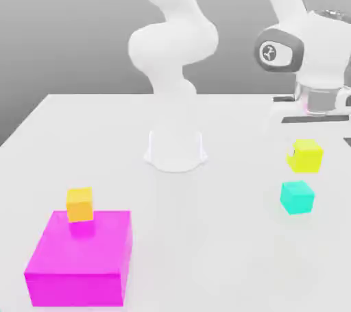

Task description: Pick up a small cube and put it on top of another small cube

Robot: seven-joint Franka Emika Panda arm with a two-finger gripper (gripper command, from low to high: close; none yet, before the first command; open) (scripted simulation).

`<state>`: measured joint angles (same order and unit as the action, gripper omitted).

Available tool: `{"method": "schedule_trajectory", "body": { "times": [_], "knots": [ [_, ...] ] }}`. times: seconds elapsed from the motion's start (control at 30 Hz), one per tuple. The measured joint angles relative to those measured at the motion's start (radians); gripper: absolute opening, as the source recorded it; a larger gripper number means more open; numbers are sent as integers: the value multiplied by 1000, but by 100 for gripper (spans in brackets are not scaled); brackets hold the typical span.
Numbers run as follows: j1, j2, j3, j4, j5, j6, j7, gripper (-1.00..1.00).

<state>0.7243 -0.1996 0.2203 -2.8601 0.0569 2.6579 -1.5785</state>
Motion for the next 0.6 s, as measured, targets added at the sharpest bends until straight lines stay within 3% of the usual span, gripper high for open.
{"method": "schedule_trajectory", "body": {
  "times": [0.6],
  "knots": [
    [-65, 154, 23, 2, -166, 122, 112, -100]
  ]
}}
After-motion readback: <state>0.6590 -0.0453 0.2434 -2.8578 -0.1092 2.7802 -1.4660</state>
